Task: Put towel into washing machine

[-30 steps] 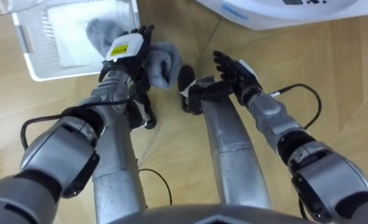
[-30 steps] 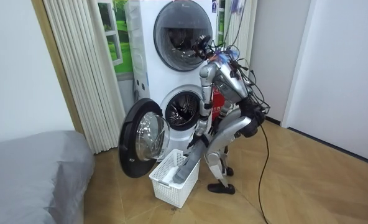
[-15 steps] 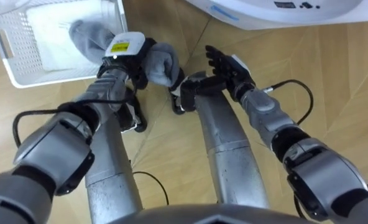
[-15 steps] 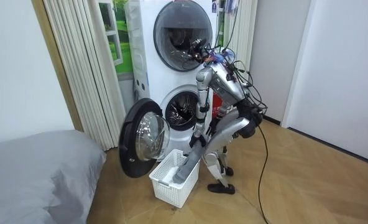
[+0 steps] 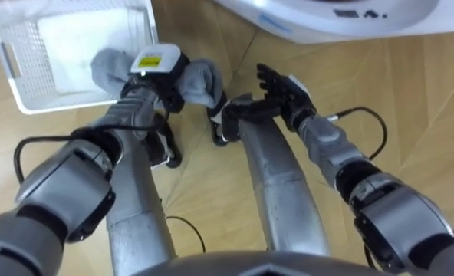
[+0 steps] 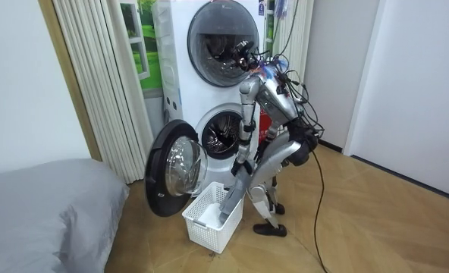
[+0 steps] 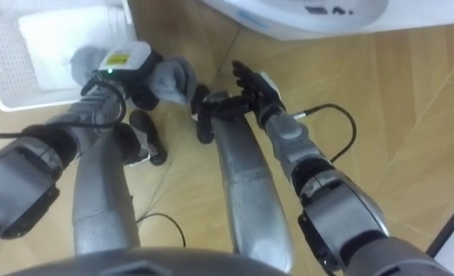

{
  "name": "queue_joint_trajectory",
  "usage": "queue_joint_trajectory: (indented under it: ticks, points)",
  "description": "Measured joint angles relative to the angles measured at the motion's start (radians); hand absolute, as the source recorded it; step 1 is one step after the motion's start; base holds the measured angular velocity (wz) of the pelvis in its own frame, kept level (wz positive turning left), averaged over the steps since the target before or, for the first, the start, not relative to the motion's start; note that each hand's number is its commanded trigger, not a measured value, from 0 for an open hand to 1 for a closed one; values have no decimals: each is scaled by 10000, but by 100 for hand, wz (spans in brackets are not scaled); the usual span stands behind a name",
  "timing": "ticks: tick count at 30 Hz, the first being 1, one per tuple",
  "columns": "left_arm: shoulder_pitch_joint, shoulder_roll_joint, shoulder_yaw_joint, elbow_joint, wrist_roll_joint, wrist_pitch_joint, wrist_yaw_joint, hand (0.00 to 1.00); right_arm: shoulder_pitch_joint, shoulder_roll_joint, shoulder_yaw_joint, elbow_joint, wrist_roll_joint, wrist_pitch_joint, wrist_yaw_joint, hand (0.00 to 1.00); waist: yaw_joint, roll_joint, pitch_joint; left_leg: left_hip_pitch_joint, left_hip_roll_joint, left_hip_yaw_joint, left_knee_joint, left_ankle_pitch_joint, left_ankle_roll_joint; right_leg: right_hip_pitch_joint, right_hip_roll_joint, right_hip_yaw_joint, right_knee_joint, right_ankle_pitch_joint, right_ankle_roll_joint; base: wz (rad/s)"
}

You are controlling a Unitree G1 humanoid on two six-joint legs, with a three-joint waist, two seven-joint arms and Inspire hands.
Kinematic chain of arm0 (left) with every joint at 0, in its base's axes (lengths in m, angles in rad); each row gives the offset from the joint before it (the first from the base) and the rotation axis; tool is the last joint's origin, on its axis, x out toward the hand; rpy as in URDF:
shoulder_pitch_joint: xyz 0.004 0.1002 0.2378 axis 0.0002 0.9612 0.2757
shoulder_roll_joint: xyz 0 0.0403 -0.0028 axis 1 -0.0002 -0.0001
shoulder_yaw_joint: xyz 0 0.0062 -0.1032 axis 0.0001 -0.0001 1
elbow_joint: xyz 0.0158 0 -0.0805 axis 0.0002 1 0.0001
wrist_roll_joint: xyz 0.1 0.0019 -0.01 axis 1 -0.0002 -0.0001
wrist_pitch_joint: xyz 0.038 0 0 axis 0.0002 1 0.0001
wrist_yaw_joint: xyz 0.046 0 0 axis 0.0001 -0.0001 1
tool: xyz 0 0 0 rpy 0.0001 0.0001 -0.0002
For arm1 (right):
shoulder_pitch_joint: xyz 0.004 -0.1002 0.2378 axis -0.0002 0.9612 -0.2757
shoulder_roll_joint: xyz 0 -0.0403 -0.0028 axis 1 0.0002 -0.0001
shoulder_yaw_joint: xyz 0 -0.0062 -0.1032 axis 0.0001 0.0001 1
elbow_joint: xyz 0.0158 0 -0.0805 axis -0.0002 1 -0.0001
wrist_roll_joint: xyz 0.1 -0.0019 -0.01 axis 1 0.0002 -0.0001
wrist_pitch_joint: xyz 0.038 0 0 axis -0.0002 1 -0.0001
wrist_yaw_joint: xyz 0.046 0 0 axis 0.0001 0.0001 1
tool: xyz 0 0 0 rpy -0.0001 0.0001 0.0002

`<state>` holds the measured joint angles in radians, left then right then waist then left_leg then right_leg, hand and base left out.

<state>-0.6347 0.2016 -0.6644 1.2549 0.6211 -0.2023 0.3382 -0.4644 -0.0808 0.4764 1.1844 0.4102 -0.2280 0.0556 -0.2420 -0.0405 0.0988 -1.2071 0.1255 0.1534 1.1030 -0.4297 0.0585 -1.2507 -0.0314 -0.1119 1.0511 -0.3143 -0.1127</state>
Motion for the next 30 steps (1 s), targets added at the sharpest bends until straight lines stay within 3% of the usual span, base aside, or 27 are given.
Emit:
queue_joint_trajectory:
  ticks: [6, 11, 18, 19, 24, 27, 30]
  points:
    - [528, -8, 178, 7, -192, -53, 27, 100, 280, -38, -21, 646, 516, 99, 14, 0, 76, -6, -5, 1338, -38, 130, -937, 127, -44, 1309, 35, 5, -889, 88, 86, 0]
    - [548, -113, 1498, -17, -1205, -479, 96, 100, 653, -370, -306, 1137, 396, 123, 22, 0, 624, 25, 2, 2746, -150, 143, -1887, 343, -105, 2739, 59, -20, -1853, 218, 173, 1]
    - [568, -132, 2652, -836, -2007, -529, 504, 100, 600, -505, -713, 1396, -104, 203, -90, 0, 1167, 153, 13, 4078, -335, 62, -2694, 536, -92, 4146, -53, -187, -2580, 257, 258, 8]
    - [643, -238, 2697, -1076, -2135, -545, 516, 100, 563, -505, -768, 1382, -104, 227, -85, 0, 1313, 222, 25, 4228, -337, 41, -2781, 586, -89, 4345, -60, -252, -2734, 291, 273, 16]
    - [807, -449, 2689, -1876, -4072, -659, 319, 100, 379, -474, -703, 1284, -386, 312, 204, 0, 1653, 330, 9, 4606, -439, 13, -3087, 696, -87, 4722, -154, -328, -2889, 309, 287, 9]
    - [1092, -585, 2659, -2303, -5866, -664, -451, 100, 309, -384, -646, 1127, -1067, 347, 341, 0, 1779, 325, 6, 4772, -522, 11, -3264, 781, -99, 4849, -220, -323, -2937, 309, 290, 5]
    - [1300, -674, 2467, -2518, -6921, -663, -1188, 100, 303, -389, -593, 997, -1204, 385, 357, 0, 1878, 313, -1, 4827, -553, 5, -3324, 807, -108, 4888, -233, -320, -2963, 309, 289, 2]
